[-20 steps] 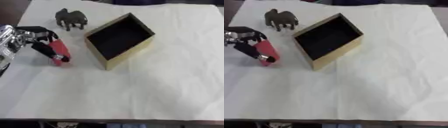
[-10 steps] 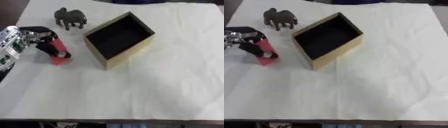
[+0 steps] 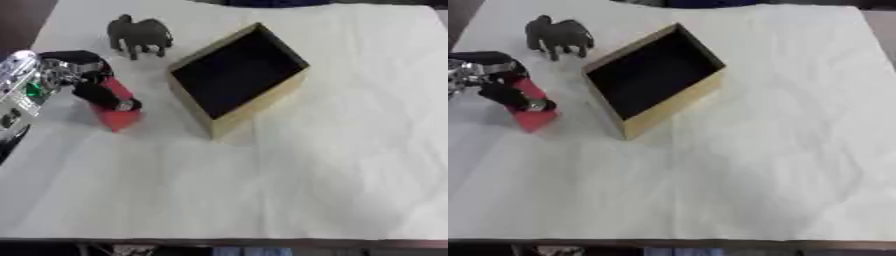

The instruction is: Pick up objects on the table and place them in the box.

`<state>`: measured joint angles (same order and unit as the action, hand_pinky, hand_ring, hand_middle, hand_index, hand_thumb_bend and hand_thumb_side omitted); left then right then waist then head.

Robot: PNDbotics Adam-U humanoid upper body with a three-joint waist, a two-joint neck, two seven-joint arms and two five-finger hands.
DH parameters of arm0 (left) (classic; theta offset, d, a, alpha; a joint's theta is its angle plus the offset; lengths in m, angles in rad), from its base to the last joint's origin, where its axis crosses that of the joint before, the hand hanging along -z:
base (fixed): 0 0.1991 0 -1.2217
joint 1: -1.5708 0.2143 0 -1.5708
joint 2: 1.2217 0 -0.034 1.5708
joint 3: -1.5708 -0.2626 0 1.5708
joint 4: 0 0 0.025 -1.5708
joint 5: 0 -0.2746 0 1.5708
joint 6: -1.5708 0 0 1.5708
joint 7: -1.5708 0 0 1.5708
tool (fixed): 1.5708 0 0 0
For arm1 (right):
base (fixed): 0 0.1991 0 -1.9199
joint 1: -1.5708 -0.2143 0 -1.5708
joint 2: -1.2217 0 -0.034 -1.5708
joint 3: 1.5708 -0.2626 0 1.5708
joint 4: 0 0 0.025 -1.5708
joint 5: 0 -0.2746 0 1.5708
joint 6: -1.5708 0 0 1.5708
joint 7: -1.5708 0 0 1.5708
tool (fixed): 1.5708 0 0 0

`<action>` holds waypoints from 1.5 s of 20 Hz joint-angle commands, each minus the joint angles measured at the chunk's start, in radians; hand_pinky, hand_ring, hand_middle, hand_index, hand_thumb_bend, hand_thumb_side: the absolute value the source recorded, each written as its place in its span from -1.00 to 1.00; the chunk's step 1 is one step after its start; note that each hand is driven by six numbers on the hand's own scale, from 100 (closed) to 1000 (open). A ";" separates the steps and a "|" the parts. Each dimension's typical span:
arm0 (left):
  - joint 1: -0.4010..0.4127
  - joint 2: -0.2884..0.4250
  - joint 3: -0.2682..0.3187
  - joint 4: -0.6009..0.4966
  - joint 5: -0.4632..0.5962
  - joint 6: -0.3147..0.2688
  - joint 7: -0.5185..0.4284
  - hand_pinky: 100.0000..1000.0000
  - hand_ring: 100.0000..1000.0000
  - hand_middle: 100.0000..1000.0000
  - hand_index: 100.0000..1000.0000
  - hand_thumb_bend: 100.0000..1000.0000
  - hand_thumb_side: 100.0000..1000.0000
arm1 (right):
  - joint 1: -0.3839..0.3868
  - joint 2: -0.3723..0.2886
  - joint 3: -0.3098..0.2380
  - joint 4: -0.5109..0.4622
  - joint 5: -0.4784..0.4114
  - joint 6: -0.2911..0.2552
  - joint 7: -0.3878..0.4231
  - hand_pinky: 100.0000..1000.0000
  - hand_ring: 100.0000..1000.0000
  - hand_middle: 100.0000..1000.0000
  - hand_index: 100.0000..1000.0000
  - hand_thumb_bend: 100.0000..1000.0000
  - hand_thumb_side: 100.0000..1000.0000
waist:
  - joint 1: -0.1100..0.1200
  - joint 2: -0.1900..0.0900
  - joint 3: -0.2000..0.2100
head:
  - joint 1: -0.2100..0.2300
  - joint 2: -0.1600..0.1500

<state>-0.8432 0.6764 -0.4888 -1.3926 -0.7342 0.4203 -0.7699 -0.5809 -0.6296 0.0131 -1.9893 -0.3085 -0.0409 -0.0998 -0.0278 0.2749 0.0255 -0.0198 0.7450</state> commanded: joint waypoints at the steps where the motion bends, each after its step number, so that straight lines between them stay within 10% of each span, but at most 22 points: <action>1: -0.020 0.011 0.007 -0.009 -0.005 0.010 -0.017 0.14 0.20 -0.19 0.20 -0.47 -0.02 | -0.011 -0.016 -0.008 -0.011 0.007 0.002 -0.002 0.83 0.68 0.34 0.82 -1.00 1.00 | 0.001 -0.019 -0.001 | 0.000 -0.009; 6: -0.024 0.006 0.007 -0.006 -0.015 0.004 -0.017 -0.03 0.09 -0.27 0.13 -1.00 -0.20 | -0.012 -0.015 -0.008 -0.011 0.006 0.002 -0.003 0.83 0.68 0.33 0.82 -1.00 1.00 | 0.000 -0.019 -0.001 | -0.001 -0.010; 30: -0.159 -0.012 0.112 -0.193 -0.082 -0.018 0.024 -0.35 -0.12 -0.47 -0.04 -1.00 0.03 | -0.024 -0.008 -0.007 -0.011 0.005 0.002 -0.008 0.83 0.68 0.33 0.82 -1.00 1.00 | 0.009 -0.029 -0.012 | -0.001 -0.030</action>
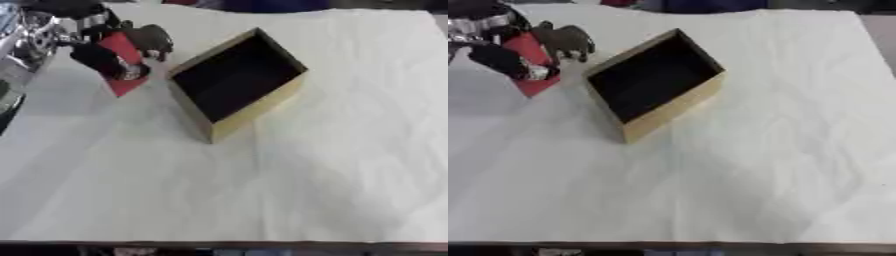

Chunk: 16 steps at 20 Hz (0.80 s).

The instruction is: Pick up objects on the table and place them in the box.

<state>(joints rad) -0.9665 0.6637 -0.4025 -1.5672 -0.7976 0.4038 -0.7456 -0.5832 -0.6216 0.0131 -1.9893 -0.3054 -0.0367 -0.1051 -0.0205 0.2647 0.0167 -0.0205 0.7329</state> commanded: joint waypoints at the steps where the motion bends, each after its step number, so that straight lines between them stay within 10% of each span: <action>1: -0.047 -0.006 0.028 -0.014 -0.023 -0.006 0.003 -0.36 -0.13 -0.47 -0.05 -1.00 0.05 | -0.027 -0.015 -0.006 -0.011 0.001 -0.003 -0.002 0.82 0.68 0.33 0.82 -1.00 1.00 | 0.003 -0.017 -0.009 | -0.001 -0.024; 16: -0.163 -0.140 0.023 0.030 -0.057 -0.074 0.065 -0.45 -0.16 -0.50 -0.07 -1.00 0.06 | -0.054 -0.001 -0.003 -0.011 -0.002 -0.001 0.000 0.83 0.68 0.32 0.82 -1.00 1.00 | 0.002 0.008 -0.039 | -0.001 -0.033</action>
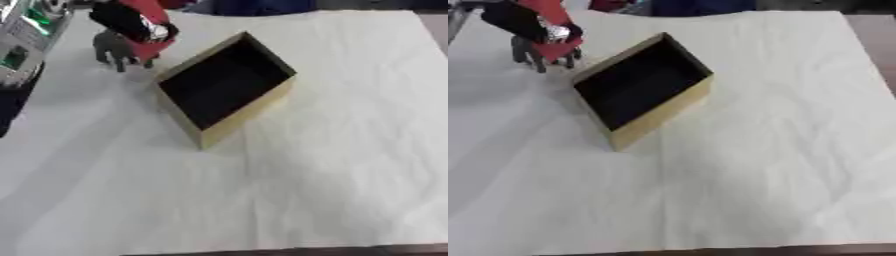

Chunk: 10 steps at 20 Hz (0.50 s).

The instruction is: Pick up objects on the table and place them in the box.

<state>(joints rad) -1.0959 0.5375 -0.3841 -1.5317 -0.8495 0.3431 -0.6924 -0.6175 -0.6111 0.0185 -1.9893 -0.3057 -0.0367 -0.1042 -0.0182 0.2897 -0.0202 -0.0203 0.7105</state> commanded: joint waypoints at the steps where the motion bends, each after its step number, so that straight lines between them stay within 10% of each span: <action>1: -0.039 -0.029 -0.002 -0.004 -0.006 -0.021 0.017 -0.45 -0.15 -0.49 -0.07 -1.00 0.07 | -0.023 -0.009 -0.009 -0.011 -0.002 -0.002 -0.002 0.83 0.68 0.32 0.82 -1.00 1.00 | -0.002 -0.017 -0.004 | 0.000 -0.009; 10: -0.039 -0.138 -0.047 0.028 -0.028 -0.067 0.049 -0.44 -0.13 -0.48 -0.06 -1.00 0.09 | -0.041 0.009 -0.007 -0.011 -0.010 -0.001 -0.006 0.82 0.68 0.32 0.82 -1.00 1.00 | -0.010 -0.012 -0.018 | -0.001 -0.017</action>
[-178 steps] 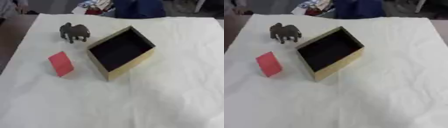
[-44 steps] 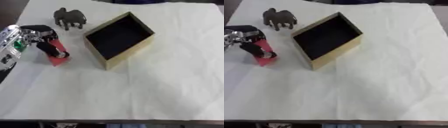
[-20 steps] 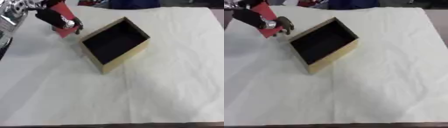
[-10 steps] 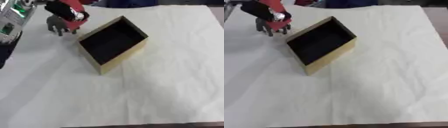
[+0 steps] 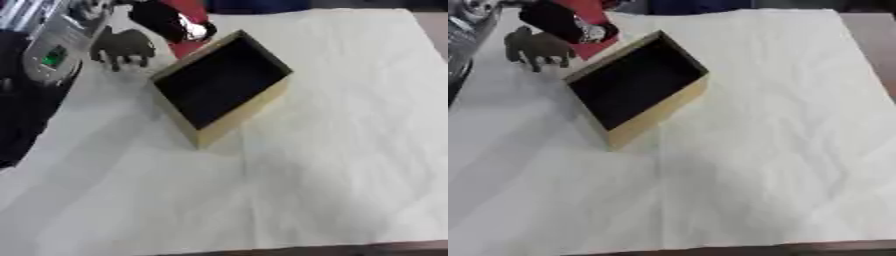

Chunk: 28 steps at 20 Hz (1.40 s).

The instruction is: Pick up objects on the table and place them in the box.

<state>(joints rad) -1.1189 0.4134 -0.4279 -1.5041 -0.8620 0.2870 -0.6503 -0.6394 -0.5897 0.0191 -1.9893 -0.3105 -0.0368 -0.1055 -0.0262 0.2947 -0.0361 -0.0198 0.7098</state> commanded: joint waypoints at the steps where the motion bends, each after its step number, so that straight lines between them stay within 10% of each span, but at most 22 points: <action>1: -0.014 -0.022 -0.009 0.005 -0.023 -0.015 0.009 -0.43 -0.13 -0.48 -0.06 -1.00 0.09 | -0.020 -0.010 -0.007 -0.011 -0.006 -0.001 -0.004 0.82 0.68 0.32 0.82 -1.00 1.00 | -0.002 -0.017 -0.003 | -0.001 -0.017; 17: 0.006 -0.077 -0.046 0.129 -0.180 -0.098 0.022 -0.06 0.19 -0.13 0.39 -0.95 0.15 | -0.020 0.000 -0.012 -0.011 -0.006 0.002 -0.009 0.83 0.68 0.32 0.82 -1.00 1.00 | -0.002 -0.007 -0.020 | -0.001 -0.029; 22: 0.016 -0.072 -0.046 0.125 -0.212 -0.122 -0.005 0.44 0.70 0.51 0.79 0.21 0.36 | -0.016 -0.001 -0.013 -0.011 -0.005 0.004 -0.010 0.83 0.67 0.32 0.83 -1.00 1.00 | -0.001 -0.008 -0.018 | -0.005 -0.027; 28: 0.025 -0.063 -0.032 0.099 -0.244 -0.126 -0.024 0.49 0.78 0.60 0.84 0.88 0.57 | -0.013 0.000 -0.012 -0.011 -0.004 0.007 -0.010 0.83 0.67 0.31 0.83 -1.00 1.00 | 0.000 -0.012 -0.012 | -0.008 -0.022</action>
<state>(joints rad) -1.0788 0.3342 -0.4749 -1.3818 -1.0995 0.1616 -0.6693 -0.6421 -0.5744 0.0187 -1.9893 -0.3136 -0.0316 -0.1130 -0.0262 0.3054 -0.0483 -0.0250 0.6925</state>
